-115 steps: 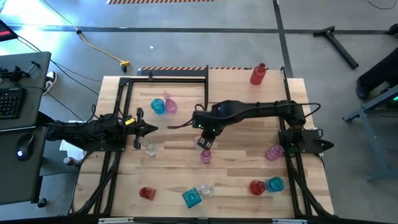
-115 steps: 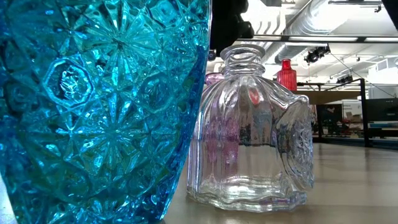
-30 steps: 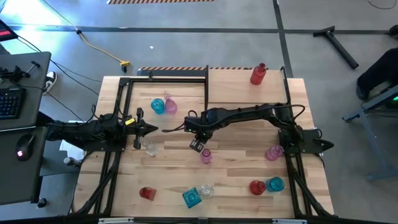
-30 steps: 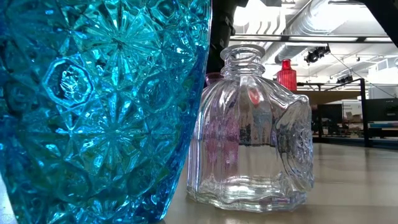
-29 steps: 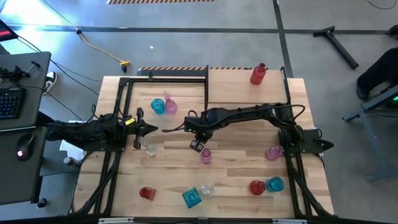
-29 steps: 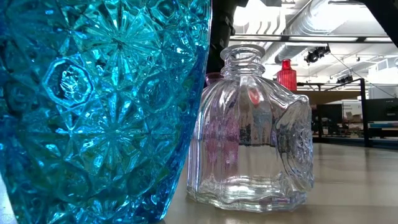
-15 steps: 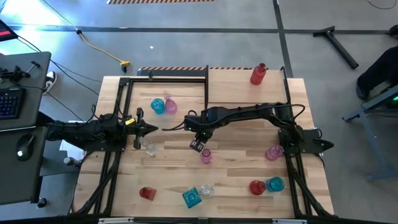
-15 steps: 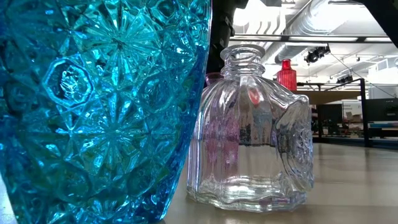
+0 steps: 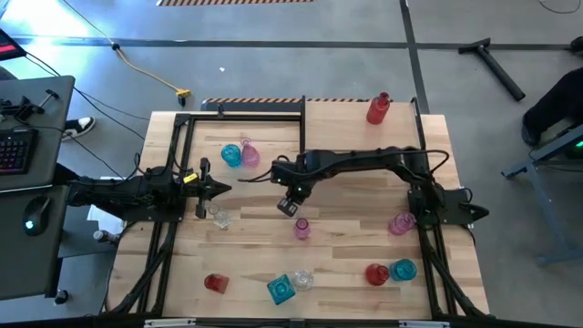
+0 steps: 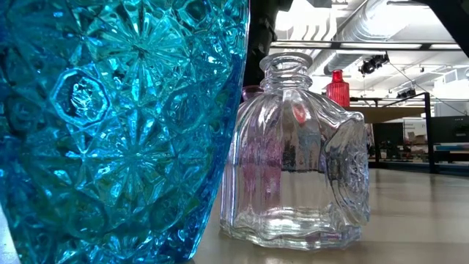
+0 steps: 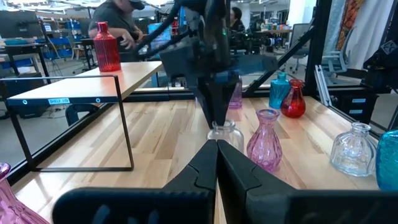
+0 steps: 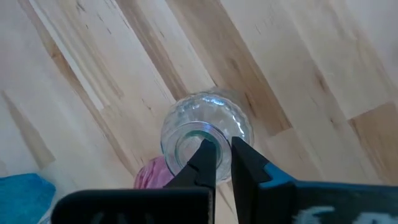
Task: Sort vases onto shelf
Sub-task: Put the top right transparent vase on the shelf
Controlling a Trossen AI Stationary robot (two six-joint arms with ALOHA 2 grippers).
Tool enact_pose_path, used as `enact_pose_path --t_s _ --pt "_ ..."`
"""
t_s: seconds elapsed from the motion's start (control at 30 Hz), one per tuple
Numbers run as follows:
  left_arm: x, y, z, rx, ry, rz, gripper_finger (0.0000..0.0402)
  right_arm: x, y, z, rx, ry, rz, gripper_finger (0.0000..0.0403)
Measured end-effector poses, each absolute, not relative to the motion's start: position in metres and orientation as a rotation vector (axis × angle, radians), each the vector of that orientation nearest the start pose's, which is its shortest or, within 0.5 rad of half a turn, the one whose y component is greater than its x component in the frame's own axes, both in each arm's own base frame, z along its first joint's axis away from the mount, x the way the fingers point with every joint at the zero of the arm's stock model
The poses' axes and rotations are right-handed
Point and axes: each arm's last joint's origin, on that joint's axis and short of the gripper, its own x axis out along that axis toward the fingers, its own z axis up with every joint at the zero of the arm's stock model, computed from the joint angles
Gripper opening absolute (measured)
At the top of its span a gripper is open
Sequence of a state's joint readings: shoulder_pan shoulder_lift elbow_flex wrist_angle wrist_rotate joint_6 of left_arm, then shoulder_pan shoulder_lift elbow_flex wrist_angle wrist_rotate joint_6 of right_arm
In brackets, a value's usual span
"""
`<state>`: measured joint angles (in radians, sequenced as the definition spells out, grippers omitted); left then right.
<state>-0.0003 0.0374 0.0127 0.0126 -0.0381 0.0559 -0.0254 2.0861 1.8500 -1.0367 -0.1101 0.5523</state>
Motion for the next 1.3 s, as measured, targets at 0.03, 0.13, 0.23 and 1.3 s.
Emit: enact_pose_path --t_s 0.03,0.13,0.23,1.3 --pt "0.099 0.001 0.166 0.056 0.013 0.038 0.0001 0.430 -0.009 0.245 0.563 1.251 -0.280 0.0003" --pt "0.099 0.001 0.166 0.056 0.013 0.038 0.0001 0.424 -0.013 0.254 0.569 1.242 -0.287 0.0003" --pt "0.099 0.001 0.166 0.056 0.013 0.038 0.0001 0.418 -0.018 0.265 0.578 1.229 -0.303 0.0003" --pt "0.099 0.001 0.166 0.056 0.013 0.037 0.0001 0.303 -0.088 0.383 0.734 1.019 -0.567 0.0002"
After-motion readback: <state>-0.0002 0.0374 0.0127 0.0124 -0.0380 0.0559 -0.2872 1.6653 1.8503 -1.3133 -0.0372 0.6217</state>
